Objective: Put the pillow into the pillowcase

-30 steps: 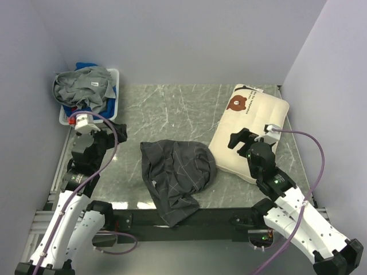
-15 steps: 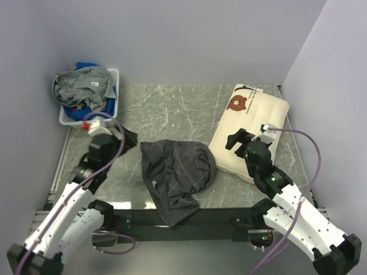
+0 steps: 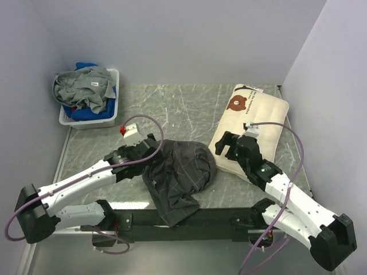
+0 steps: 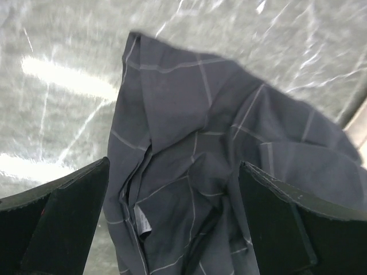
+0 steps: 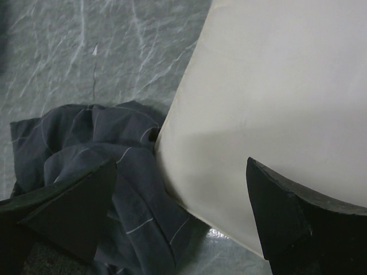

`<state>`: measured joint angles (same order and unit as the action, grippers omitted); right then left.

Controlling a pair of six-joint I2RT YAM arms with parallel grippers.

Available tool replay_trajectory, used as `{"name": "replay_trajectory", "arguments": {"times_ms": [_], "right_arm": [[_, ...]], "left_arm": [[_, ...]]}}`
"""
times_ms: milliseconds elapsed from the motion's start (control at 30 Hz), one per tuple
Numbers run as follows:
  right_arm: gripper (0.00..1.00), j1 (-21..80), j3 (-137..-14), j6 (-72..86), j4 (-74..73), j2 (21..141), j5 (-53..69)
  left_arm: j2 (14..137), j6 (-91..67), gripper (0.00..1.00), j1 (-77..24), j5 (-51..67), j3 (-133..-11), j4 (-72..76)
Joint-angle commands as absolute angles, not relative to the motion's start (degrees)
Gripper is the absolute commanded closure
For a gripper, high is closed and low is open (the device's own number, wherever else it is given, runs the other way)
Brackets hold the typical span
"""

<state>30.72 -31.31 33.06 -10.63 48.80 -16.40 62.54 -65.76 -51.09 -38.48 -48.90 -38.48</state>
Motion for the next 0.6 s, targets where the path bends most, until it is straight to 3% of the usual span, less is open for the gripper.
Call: {"name": "replay_trajectory", "arguments": {"times_ms": [0, 133, 367, 467, 567], "right_arm": [[0.00, 33.57, -32.34, 32.17, -9.14, 47.55, -14.15], [0.03, 40.50, -32.26, 34.27, -11.60, 48.86, -20.20], [0.12, 40.70, -25.76, 45.95, -9.77, 48.87, -26.28], [0.13, 38.60, -26.27, 46.32, -7.56, 52.28, -27.25], [0.15, 34.21, -29.00, 45.71, -8.96, 59.22, -25.85]], "left_arm": [[63.19, -69.61, 0.01, -51.24, -35.60, -46.94, -37.55], [62.49, -70.41, 0.01, -48.26, -31.66, -41.42, -31.40], [62.84, -64.26, 0.14, -39.65, -20.93, -34.02, -15.66], [66.60, -63.11, 0.27, -36.75, -17.85, -33.40, -11.17], [71.78, -63.19, 0.49, -33.68, -16.53, -34.54, -9.59]]}}
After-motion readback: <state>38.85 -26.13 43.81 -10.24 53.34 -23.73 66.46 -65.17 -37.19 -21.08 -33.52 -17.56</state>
